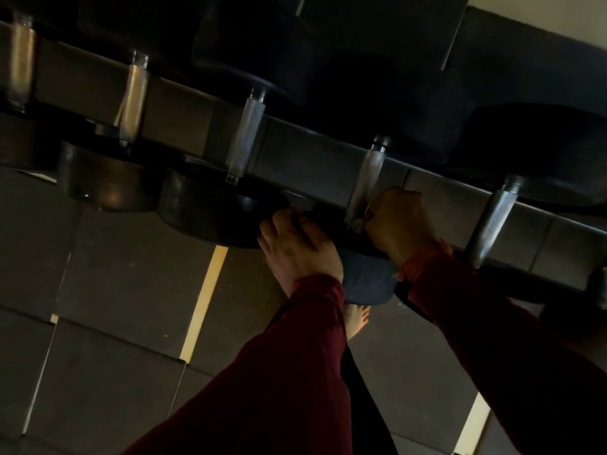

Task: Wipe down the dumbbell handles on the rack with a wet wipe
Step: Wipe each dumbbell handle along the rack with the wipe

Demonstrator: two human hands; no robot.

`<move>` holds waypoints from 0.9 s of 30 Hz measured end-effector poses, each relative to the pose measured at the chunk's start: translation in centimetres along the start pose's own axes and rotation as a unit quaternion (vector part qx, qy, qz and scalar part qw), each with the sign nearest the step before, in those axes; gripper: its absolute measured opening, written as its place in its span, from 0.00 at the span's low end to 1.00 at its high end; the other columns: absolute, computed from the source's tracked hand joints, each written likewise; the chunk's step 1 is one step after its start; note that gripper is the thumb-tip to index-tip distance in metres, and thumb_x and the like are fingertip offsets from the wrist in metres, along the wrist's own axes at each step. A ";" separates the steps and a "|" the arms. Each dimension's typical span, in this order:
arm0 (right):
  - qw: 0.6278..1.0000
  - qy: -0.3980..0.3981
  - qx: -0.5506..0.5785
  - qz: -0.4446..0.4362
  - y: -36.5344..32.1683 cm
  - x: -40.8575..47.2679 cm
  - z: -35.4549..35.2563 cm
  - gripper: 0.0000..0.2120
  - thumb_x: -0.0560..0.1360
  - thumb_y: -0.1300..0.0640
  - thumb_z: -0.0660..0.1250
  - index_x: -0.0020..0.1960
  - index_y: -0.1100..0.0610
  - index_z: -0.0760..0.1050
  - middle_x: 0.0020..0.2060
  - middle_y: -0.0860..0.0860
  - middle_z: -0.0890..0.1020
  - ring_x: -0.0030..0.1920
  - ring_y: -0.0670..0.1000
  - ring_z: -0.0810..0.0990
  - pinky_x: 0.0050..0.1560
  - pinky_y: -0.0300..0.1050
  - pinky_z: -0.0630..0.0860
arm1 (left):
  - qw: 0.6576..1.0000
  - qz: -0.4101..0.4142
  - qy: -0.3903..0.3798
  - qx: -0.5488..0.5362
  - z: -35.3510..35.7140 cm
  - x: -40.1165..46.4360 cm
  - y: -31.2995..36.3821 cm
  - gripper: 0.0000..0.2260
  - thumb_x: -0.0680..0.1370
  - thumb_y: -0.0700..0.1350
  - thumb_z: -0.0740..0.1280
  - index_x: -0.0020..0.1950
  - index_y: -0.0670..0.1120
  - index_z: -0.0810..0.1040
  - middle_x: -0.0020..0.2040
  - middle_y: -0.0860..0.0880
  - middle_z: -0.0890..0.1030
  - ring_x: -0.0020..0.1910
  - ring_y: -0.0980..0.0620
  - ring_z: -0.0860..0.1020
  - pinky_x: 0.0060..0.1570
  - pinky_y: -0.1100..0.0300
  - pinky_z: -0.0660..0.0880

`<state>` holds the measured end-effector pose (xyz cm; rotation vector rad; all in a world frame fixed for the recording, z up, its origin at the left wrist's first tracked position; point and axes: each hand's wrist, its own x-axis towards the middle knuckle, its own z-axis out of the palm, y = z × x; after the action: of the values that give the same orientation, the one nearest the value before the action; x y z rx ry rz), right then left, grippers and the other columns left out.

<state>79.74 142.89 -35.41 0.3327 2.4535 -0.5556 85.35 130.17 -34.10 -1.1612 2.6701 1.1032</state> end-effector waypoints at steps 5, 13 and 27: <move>0.998 -0.032 0.021 0.053 0.7 1.6 0.3 0.11 0.72 0.54 0.75 0.51 0.60 0.81 0.48 0.52 0.81 0.46 0.49 0.79 0.34 0.33 0.67 | 1.000 -0.001 -0.002 0.003 0.0 0.0 0.0 0.15 0.75 0.49 0.57 0.57 0.45 0.76 0.57 0.46 0.75 0.55 0.49 0.71 0.54 0.60 0.62; 0.995 -0.059 0.050 0.057 1.0 1.4 -0.2 0.07 0.73 0.54 0.72 0.47 0.57 0.82 0.53 0.54 0.81 0.56 0.54 0.80 0.51 0.40 0.73 | 1.000 0.004 0.005 0.012 0.0 0.1 -0.1 0.11 0.76 0.47 0.60 0.55 0.45 0.76 0.57 0.45 0.75 0.54 0.46 0.71 0.52 0.61 0.61; 0.983 0.008 0.181 -0.012 0.9 -2.0 -0.8 0.10 0.65 0.49 0.80 0.45 0.49 0.85 0.40 0.41 0.83 0.42 0.38 0.79 0.42 0.26 0.72 | 1.000 -0.006 -0.017 0.016 -0.3 0.0 0.2 0.12 0.76 0.48 0.60 0.56 0.46 0.75 0.58 0.46 0.74 0.56 0.47 0.71 0.54 0.57 0.62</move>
<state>81.24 143.86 -33.86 0.4543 2.3662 -1.0152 85.30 130.08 -33.75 -1.1398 2.6419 1.0642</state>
